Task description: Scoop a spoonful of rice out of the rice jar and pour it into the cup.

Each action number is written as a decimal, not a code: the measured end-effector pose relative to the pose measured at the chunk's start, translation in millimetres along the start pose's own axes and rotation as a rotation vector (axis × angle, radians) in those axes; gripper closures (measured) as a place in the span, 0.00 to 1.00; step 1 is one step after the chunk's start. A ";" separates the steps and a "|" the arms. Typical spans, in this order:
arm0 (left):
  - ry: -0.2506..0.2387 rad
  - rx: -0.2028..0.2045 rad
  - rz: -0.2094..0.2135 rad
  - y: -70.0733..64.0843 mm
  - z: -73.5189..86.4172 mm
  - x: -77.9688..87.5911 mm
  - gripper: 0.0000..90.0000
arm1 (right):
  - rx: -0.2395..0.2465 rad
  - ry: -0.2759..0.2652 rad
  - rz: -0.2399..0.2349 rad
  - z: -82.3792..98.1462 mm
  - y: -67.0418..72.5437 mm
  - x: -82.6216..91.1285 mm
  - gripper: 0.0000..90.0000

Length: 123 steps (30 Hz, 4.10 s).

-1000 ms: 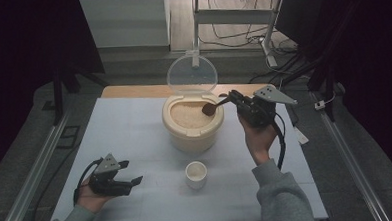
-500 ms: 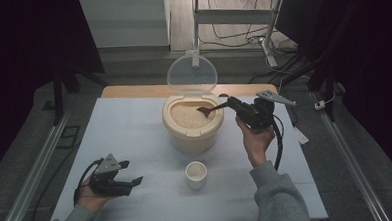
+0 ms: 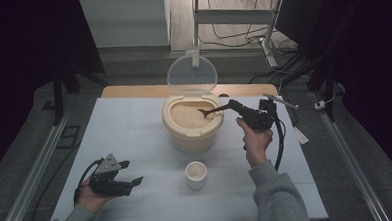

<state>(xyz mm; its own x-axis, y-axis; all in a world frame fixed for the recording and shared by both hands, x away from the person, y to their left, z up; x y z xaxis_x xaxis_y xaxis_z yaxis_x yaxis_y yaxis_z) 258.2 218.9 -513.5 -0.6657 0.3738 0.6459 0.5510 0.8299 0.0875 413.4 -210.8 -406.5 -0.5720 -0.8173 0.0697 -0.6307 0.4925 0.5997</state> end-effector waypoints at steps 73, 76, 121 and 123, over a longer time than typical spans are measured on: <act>0.002 -0.021 -0.004 -2.4 -1.6 -1.2 0.25 | -0.321 -0.077 -0.191 -6.6 1.4 45.0 0.92; 0.002 -0.021 -0.003 -2.4 -1.6 -1.5 0.25 | -0.332 -0.066 -0.197 -3.2 2.7 51.0 0.92; 0.015 -0.015 -0.003 0.2 -0.3 -4.1 0.25 | -0.195 0.193 -0.122 53.2 12.0 68.5 0.92; 0.015 -0.015 -0.003 0.2 -0.2 -4.2 0.25 | -0.168 0.203 -0.117 52.1 15.4 67.2 0.92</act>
<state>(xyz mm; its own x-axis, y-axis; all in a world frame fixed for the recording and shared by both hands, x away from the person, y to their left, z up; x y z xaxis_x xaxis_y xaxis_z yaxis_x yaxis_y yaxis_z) 261.2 217.5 -516.0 -0.6594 0.3651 0.6572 0.5569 0.8244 0.1008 337.9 -242.6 -434.1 -0.3728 -0.9173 0.1400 -0.5810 0.3484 0.7356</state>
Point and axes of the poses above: each handheld gripper's, and its own axes: x roughly backward along the jaws, z roughly out of its underside, y roughly to its left, the point moved 1 cm from there along -x, roughly forward along the jaws, and after that the axes turned 13 degrees about -z, right-handed, at the moved point
